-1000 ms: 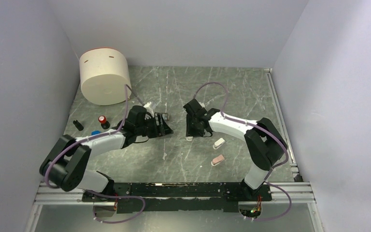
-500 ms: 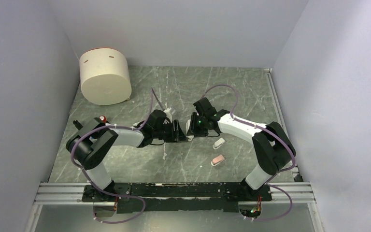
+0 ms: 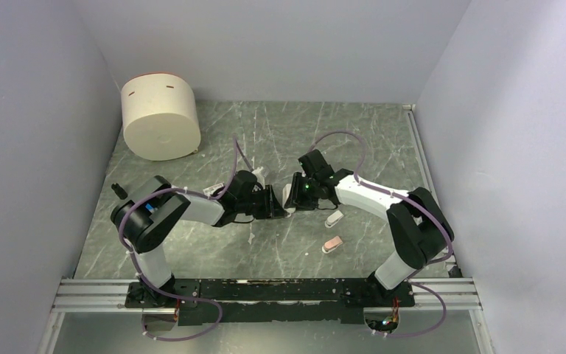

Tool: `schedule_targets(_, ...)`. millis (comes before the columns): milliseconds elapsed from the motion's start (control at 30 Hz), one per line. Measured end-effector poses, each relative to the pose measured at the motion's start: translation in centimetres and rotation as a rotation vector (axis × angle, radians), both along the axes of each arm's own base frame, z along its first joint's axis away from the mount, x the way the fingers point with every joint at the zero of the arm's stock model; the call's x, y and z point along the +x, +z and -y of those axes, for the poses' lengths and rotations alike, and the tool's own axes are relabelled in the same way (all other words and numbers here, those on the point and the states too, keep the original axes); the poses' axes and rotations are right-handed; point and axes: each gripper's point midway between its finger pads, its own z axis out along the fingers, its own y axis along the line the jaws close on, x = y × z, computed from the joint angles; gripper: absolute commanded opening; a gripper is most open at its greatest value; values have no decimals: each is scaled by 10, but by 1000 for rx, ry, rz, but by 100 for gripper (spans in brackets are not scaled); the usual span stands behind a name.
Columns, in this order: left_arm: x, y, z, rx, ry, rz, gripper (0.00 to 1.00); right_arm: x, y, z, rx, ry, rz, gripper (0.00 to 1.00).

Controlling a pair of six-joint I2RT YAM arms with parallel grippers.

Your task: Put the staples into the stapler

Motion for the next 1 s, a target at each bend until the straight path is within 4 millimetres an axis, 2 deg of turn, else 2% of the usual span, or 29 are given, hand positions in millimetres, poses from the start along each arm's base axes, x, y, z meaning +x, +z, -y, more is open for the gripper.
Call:
schedule_targets(300,7,2,1,-9,36,22,26,2,7,1,17,-10,10,11)
schedule_targets(467,3,2,1,-39,46,15,22,-1,7,0,27,4,-4,11)
schedule_targets(633,2,2,1,-58,53,10,5,-6,6,0,34,21,-21,11)
schedule_targets(900,2,-1,1,-56,52,8,5,-8,5,4,12,27,-33,15)
schedule_targets(1000,1,-5,0,-44,55,-1,5,-5,13,5,-9,40,-25,16)
